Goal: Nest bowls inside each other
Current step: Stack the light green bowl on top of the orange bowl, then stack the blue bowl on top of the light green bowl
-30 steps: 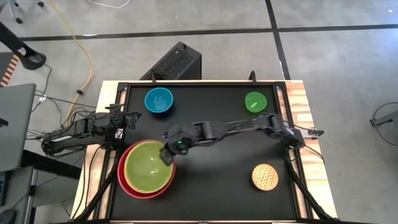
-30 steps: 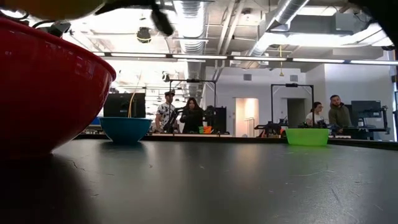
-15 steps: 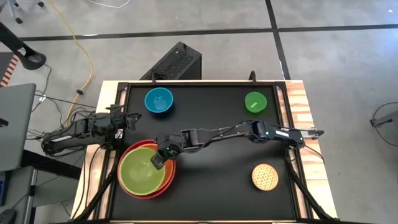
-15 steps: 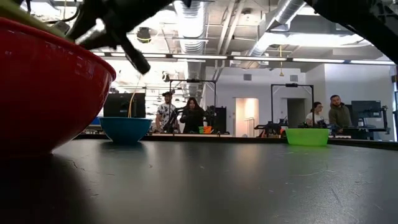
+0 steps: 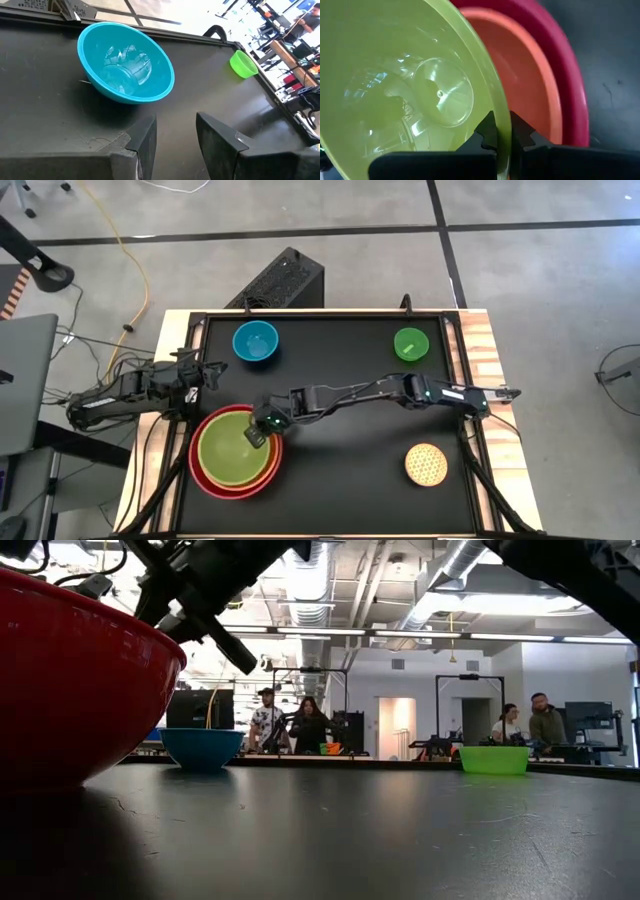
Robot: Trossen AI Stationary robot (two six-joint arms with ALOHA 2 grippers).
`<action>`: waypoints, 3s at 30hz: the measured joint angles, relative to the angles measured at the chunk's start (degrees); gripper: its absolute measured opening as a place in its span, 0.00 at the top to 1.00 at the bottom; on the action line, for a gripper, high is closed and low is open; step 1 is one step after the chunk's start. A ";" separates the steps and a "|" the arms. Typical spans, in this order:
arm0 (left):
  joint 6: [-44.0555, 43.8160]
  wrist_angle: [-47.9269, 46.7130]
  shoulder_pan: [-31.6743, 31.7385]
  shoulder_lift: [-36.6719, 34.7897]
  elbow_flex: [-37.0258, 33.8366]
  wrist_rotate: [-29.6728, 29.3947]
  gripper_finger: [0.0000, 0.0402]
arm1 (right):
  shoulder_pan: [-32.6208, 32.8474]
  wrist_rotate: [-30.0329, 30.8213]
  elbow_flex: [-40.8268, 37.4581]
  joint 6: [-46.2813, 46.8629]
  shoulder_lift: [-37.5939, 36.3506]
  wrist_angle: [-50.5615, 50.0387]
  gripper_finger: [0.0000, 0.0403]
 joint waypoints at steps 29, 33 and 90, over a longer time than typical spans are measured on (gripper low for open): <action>-0.01 -0.37 0.00 0.00 0.00 -0.75 0.68 | -0.59 -2.31 1.00 -2.81 -0.35 0.57 0.54; 0.01 -0.41 0.00 0.00 0.00 -0.62 0.68 | -1.15 -2.57 0.94 -3.53 -2.13 -0.52 0.55; -4.73 -1.51 0.00 0.00 0.00 1.96 0.68 | -27.44 -3.79 -13.25 -1.73 -4.67 9.97 0.45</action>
